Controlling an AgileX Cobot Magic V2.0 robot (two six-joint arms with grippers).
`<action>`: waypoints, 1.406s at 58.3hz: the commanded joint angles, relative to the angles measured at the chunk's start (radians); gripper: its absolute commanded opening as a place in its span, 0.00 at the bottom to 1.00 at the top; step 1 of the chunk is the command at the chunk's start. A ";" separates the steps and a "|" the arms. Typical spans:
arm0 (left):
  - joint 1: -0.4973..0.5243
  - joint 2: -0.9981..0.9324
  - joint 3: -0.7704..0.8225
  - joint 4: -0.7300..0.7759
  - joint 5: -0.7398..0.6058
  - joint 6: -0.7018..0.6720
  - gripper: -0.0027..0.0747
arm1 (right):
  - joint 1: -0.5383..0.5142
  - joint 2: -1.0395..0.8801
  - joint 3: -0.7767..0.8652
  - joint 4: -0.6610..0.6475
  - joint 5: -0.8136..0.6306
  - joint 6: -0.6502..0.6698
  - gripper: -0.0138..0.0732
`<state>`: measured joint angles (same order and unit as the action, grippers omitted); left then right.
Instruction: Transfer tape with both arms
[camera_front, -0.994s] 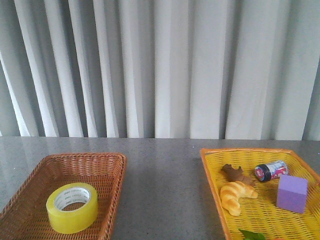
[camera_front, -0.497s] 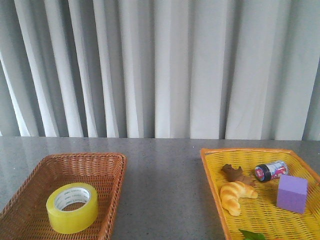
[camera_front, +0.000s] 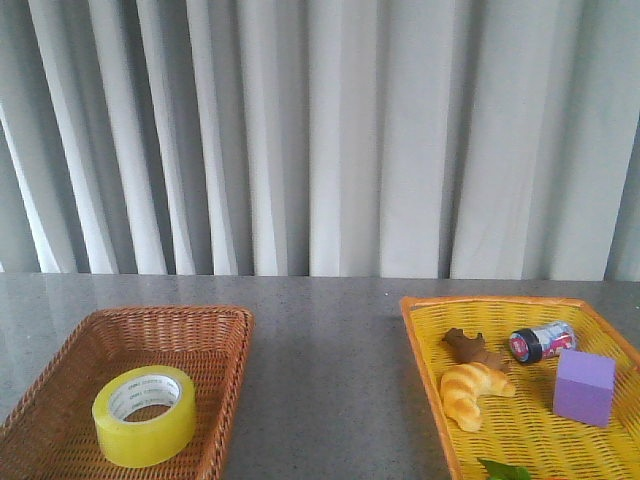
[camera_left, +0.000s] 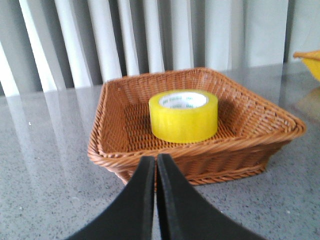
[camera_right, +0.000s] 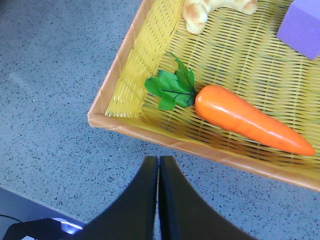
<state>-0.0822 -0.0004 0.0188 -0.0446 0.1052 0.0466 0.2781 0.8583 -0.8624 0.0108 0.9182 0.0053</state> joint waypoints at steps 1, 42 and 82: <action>0.002 -0.030 -0.003 -0.006 -0.114 -0.009 0.03 | -0.006 -0.008 -0.025 0.000 -0.058 -0.005 0.15; 0.002 -0.025 -0.003 -0.006 -0.112 -0.009 0.03 | -0.006 -0.008 -0.025 -0.002 -0.056 -0.005 0.15; 0.001 -0.025 -0.003 -0.006 -0.111 -0.009 0.03 | -0.286 -0.546 0.448 -0.046 -0.574 -0.015 0.15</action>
<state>-0.0822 -0.0115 0.0245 -0.0446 0.0735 0.0466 0.0358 0.4111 -0.4859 -0.0269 0.5343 0.0000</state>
